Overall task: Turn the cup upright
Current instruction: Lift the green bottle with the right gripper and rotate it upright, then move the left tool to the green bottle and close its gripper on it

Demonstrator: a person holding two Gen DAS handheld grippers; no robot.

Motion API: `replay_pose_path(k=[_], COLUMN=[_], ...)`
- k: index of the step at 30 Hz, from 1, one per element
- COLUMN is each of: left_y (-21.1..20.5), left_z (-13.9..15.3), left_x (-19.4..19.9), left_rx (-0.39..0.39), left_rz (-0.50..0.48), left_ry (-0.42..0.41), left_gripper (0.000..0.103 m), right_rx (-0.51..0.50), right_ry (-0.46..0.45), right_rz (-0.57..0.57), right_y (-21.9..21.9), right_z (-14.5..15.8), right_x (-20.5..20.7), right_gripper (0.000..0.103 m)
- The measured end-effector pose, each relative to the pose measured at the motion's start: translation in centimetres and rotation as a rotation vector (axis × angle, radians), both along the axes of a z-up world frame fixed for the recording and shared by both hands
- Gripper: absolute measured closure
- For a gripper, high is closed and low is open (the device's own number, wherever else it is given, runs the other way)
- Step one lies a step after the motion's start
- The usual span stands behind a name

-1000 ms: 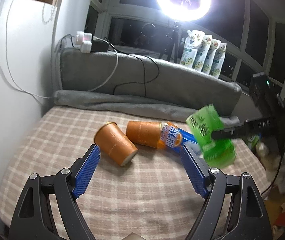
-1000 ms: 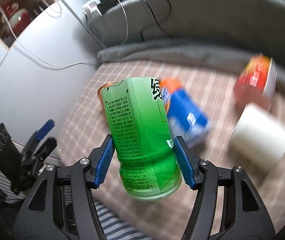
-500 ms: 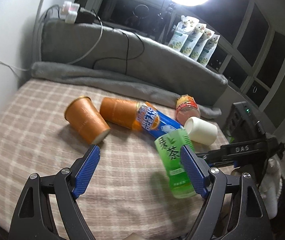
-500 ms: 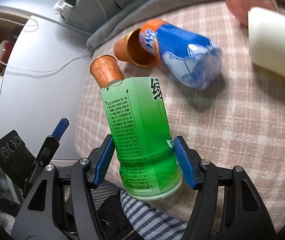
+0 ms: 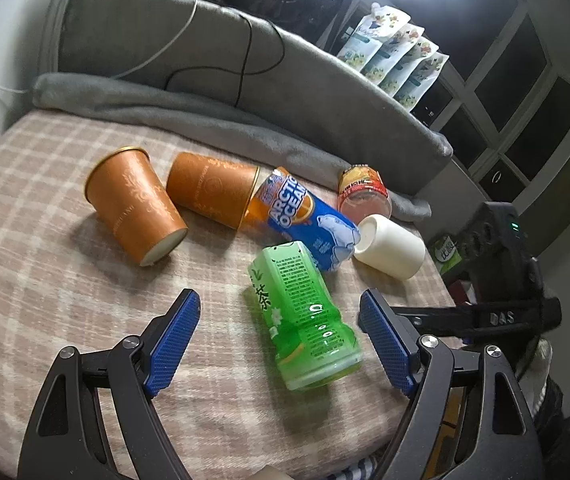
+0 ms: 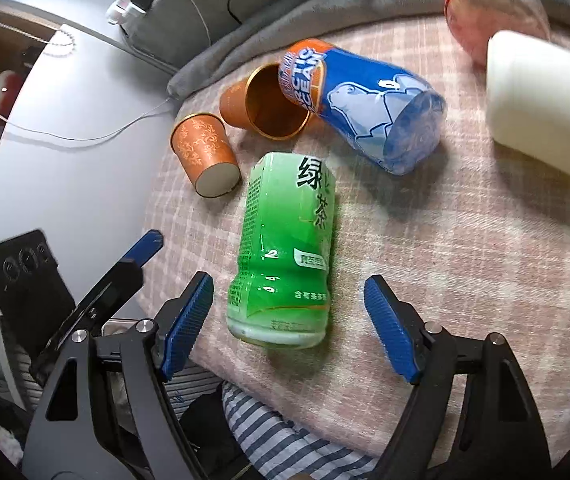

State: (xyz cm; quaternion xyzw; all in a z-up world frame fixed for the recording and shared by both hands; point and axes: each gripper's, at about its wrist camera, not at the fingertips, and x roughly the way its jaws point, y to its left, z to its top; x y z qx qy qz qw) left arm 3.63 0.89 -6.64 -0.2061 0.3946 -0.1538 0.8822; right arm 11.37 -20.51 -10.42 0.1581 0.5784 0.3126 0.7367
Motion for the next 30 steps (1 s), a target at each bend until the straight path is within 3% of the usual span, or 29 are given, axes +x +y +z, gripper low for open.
replay_pose_path(k=[5,11,14,21,30], left_y=[-0.4,-1.2,-1.5,-2.2,-2.4], left_z=[-0.4,-1.3,-2.0,-3.7,-5.2], left_x=[1.4,3.9,5.4,7.3,8.2], left_rx=[-0.026,-0.097,-0.154,-0.206,-0.215], left_rz=[-0.034,-0.111,-0.133,-0.141,-0.14], left_ry=[0.035,0.119,0.18,0.27,0.313], left_gripper=[0.021,0.022,0.022,0.023,0.032], right_rx=[-0.119,-0.23,-0.235,-0.241,-0.233], right_ry=[-0.216,-0.413,-0.448,-0.489,-0.489], right_rz=[-0.055,-0.144,-0.181,-0.26,-0.288], right_y=[-1.6,-4.0,-5.2,-7.9,-8.6], right_z=[2.9,6.0,6.9,7.8,7.6], right_x=[-2.2,-5.3,-6.4,-8.4,-8.8], right_gripper=[0.023,0.023,0.022,0.022,0.022])
